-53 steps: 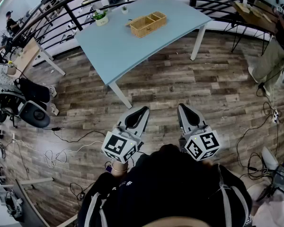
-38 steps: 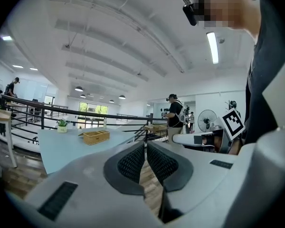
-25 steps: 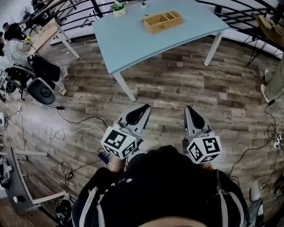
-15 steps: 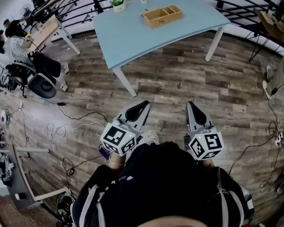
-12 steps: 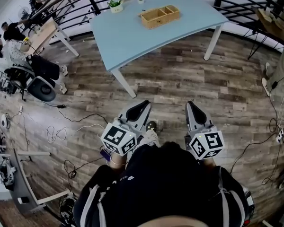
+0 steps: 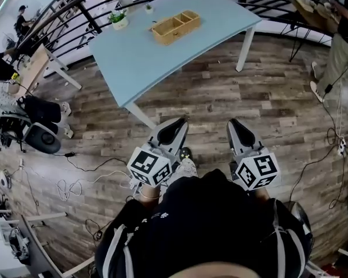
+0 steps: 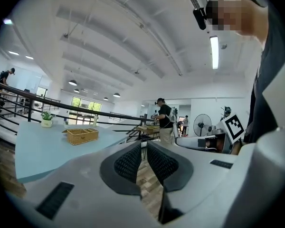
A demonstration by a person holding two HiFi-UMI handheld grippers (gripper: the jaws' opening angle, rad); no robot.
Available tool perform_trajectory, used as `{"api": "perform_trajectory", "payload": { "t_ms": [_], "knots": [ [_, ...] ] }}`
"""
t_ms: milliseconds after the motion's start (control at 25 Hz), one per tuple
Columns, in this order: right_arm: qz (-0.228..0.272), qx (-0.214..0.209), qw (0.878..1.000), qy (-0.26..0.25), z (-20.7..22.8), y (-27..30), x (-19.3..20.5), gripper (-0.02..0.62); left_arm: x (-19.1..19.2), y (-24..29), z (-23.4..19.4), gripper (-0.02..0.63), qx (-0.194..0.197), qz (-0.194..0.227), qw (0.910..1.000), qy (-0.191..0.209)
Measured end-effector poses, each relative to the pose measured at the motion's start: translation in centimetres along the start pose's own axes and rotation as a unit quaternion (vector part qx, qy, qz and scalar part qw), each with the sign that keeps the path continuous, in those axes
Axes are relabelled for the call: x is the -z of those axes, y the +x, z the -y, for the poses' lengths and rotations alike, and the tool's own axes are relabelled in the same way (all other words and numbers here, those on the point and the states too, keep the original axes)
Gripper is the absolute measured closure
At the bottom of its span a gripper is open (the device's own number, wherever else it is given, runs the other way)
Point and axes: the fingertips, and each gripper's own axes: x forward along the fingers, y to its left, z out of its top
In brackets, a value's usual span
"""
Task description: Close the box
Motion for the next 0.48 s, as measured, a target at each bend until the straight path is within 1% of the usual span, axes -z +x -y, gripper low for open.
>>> {"api": "perform_trajectory", "payload": {
  "t_ms": [120,320,480],
  "knots": [
    [0.003,0.012,1.0,-0.002,0.4,2.1,-0.6,0.558,-0.3,1.3,-2.1,0.58,0.013,-0.001,0.9999,0.0],
    [0.003,0.018,1.0,-0.003,0.7,5.8,-1.4,0.549,-1.0,3.1,-5.6,0.58,0.026,0.001,0.9996,-0.003],
    [-0.002,0.023,1.0,-0.002,0.7,8.6,-1.7,0.547,-1.4,3.8,-8.4,0.58,0.029,0.001,0.9995,-0.01]
  ]
}}
